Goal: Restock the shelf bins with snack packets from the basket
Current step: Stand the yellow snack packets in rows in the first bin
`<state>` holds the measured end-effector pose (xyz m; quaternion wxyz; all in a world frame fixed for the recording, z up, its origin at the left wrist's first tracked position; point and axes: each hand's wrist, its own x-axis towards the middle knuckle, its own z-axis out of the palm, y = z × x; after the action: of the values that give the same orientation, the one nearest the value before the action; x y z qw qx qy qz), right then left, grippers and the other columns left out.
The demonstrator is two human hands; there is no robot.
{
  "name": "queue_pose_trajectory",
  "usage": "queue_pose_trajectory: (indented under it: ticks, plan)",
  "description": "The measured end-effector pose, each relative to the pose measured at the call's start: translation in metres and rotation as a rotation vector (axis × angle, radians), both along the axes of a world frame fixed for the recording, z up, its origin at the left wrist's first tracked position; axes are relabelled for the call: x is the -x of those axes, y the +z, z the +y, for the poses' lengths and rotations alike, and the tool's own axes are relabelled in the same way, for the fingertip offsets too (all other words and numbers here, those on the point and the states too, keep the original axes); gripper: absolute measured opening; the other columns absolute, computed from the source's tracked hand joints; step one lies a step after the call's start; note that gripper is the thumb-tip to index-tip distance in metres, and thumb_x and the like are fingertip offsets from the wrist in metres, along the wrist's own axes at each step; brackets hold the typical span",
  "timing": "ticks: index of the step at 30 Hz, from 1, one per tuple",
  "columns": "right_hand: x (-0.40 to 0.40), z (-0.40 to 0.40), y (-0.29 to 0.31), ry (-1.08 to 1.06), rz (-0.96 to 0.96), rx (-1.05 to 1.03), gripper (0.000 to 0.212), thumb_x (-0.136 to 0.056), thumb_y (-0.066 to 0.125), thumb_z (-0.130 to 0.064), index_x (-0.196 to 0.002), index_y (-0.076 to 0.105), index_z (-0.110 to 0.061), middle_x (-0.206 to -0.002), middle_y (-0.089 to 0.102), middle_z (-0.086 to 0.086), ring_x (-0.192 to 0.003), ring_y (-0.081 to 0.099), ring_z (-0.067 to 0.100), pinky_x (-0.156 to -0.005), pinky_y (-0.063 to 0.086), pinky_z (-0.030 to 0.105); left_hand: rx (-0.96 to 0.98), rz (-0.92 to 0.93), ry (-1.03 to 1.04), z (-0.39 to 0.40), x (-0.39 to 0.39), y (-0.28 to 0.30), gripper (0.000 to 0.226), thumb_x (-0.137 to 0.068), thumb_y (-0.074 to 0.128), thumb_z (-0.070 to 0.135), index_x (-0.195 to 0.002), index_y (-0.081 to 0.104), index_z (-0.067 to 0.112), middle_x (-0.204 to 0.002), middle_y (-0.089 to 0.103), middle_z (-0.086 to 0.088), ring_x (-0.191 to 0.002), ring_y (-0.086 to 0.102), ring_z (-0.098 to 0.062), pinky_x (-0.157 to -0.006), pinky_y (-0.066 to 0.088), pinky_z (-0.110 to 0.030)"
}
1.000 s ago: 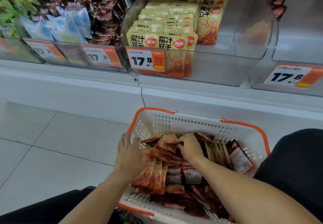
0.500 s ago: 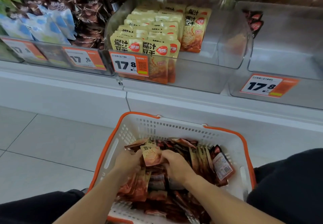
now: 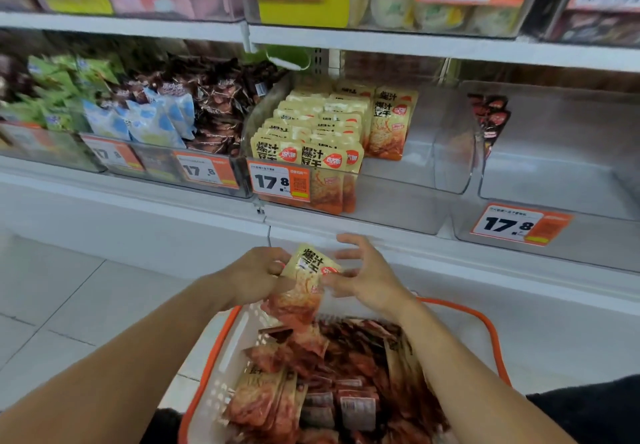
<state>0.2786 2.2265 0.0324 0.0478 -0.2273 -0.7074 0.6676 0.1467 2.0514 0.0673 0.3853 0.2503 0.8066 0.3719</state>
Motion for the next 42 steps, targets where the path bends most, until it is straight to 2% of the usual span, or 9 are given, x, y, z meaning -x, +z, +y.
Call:
queue_pose_trajectory:
  ticks: [4, 9, 12, 15, 21, 27, 30, 36, 42]
  plan:
    - [0.000, 0.008, 0.048, 0.032, 0.137, -0.147, 0.024, -0.091, 0.070, -0.006, -0.108, 0.063, -0.021, -0.116, 0.067, 0.007, -0.086, 0.073, 0.026, -0.069, 0.061, 0.035, -0.075, 0.184, -0.093, 0.016, 0.003, 0.052, 0.016, -0.093, 0.067, 0.007, -0.103, 0.063, 0.019, -0.096, 0.074, -0.005, -0.064, 0.064, -0.010, -0.057, 0.046, -0.019]
    - [-0.004, 0.029, 0.109, -0.088, 0.352, -0.513, 0.032, -0.093, 0.066, -0.011, -0.095, 0.059, -0.041, -0.099, 0.070, -0.012, -0.090, 0.068, 0.012, -0.073, 0.054, 0.026, -0.384, 0.333, 0.031, 0.036, -0.007, 0.074, 0.015, -0.092, 0.069, 0.019, -0.107, 0.067, 0.014, -0.097, 0.075, 0.005, -0.090, 0.071, -0.009, -0.085, 0.057, -0.032]
    - [-0.013, 0.045, 0.146, -0.256, 0.442, -0.733, 0.030, -0.094, 0.065, -0.017, -0.102, 0.057, -0.045, -0.100, 0.067, -0.019, -0.087, 0.063, 0.004, -0.069, 0.045, 0.015, -0.447, 0.642, 0.115, 0.050, -0.001, 0.082, 0.022, -0.090, 0.071, 0.029, -0.110, 0.065, 0.022, -0.106, 0.065, 0.016, -0.101, 0.058, 0.004, -0.088, 0.046, -0.014]
    - [-0.020, 0.065, 0.169, -0.435, 0.503, -0.846, 0.023, -0.095, 0.063, -0.013, -0.106, 0.059, -0.034, -0.100, 0.066, -0.015, -0.086, 0.061, 0.005, -0.067, 0.046, 0.014, -0.444, 0.953, 0.125, 0.059, 0.011, 0.084, 0.030, -0.088, 0.073, 0.023, -0.116, 0.063, 0.021, -0.117, 0.056, 0.010, -0.112, 0.046, -0.004, -0.092, 0.037, -0.023]
    - [0.006, 0.121, 0.175, -0.338, 0.080, -1.169, 0.019, -0.094, 0.063, -0.013, -0.111, 0.064, -0.020, -0.104, 0.066, -0.002, -0.091, 0.056, 0.016, -0.080, 0.042, 0.030, -0.286, 1.259, -0.043, 0.069, 0.038, 0.067, 0.054, -0.085, 0.051, 0.055, -0.129, 0.056, 0.024, -0.141, 0.050, -0.001, -0.138, 0.036, -0.028, -0.110, 0.032, -0.050]
    - [0.062, 0.158, 0.176, -0.173, -0.187, -1.291, 0.026, -0.090, 0.071, -0.018, -0.116, 0.065, -0.018, -0.115, 0.069, 0.011, -0.109, 0.062, 0.031, -0.088, 0.047, 0.037, -0.288, 1.327, -0.087, 0.076, 0.050, 0.049, 0.055, -0.085, 0.056, 0.052, -0.133, 0.053, 0.026, -0.145, 0.047, -0.001, -0.143, 0.035, -0.029, -0.119, 0.015, -0.044]
    - [0.093, 0.170, 0.173, -0.123, -0.284, -1.289, 0.037, -0.094, 0.068, -0.021, -0.129, 0.060, -0.013, -0.131, 0.063, 0.012, -0.122, 0.057, 0.032, -0.096, 0.045, 0.036, -0.298, 1.310, -0.055, 0.081, 0.050, 0.047, 0.054, -0.085, 0.056, 0.050, -0.132, 0.055, 0.025, -0.143, 0.049, -0.001, -0.141, 0.039, -0.027, -0.118, 0.018, -0.047]
    - [0.137, 0.191, 0.157, -0.088, -0.428, -1.274, 0.044, -0.098, 0.059, -0.025, -0.138, 0.048, -0.011, -0.137, 0.054, 0.015, -0.125, 0.052, 0.033, -0.098, 0.044, 0.035, -0.328, 1.340, -0.054, 0.082, 0.056, 0.039, 0.054, -0.087, 0.059, 0.050, -0.135, 0.056, 0.024, -0.144, 0.049, -0.001, -0.140, 0.040, -0.024, -0.119, 0.021, -0.050]
    - [0.152, 0.199, 0.146, -0.078, -0.435, -1.318, 0.052, -0.084, 0.074, -0.032, -0.126, 0.055, -0.008, -0.128, 0.051, 0.016, -0.116, 0.053, 0.030, -0.092, 0.046, 0.031, -0.368, 1.346, -0.051, 0.082, 0.058, 0.035, 0.054, -0.088, 0.061, 0.048, -0.136, 0.056, 0.023, -0.146, 0.047, 0.000, -0.142, 0.038, -0.022, -0.120, 0.020, -0.049]
